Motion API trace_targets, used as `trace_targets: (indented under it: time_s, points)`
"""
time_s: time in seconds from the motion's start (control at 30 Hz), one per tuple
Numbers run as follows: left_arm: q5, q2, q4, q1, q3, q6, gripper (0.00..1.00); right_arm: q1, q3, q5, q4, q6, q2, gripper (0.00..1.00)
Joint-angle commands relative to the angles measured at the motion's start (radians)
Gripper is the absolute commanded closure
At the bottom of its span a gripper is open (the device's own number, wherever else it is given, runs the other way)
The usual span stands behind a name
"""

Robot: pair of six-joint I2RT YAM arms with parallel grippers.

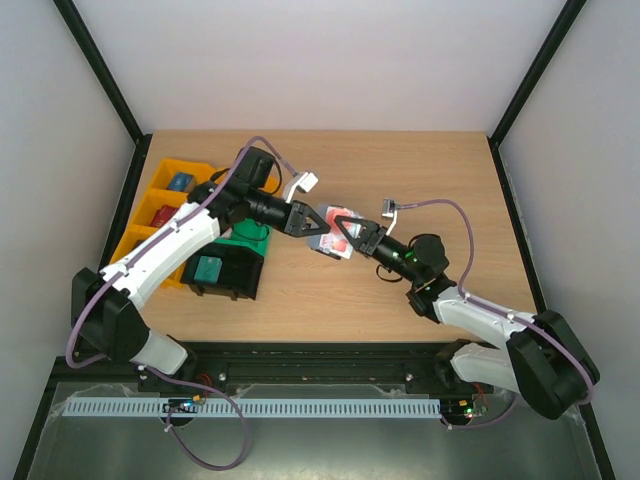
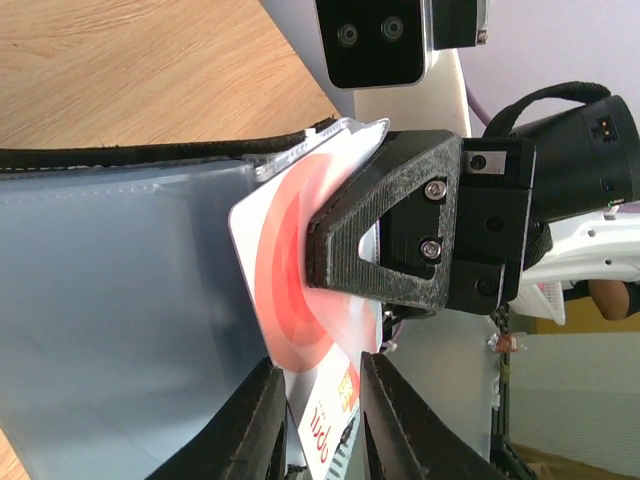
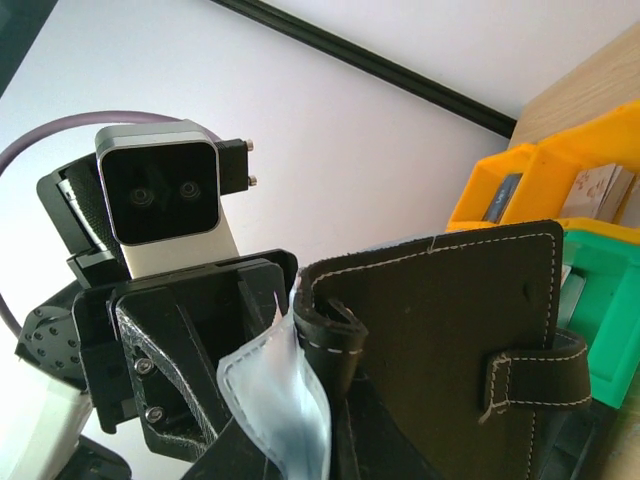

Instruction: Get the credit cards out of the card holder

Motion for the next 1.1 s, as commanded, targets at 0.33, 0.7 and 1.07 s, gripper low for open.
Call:
trace_targets:
  time_s: [0.33,0.7,1.07]
  points:
    - [0.205,0.024,0.211,-0.065,-0.04,-0.153,0.98,0.023,0.051,0.0,0.03,-0.029,0.033,0.98]
    - [-0.029,-0.035,0.129,0.055,-0.134,0.017,0.98,0.014,0.004,0.036,-0.164,-0.124,-0.007,0.76]
    - [-0.155,-0.002,0.284,0.086,-0.376,0.029,0.98,-0.024,-0.021,0.148,-0.446,-0.223,0.096,0.88]
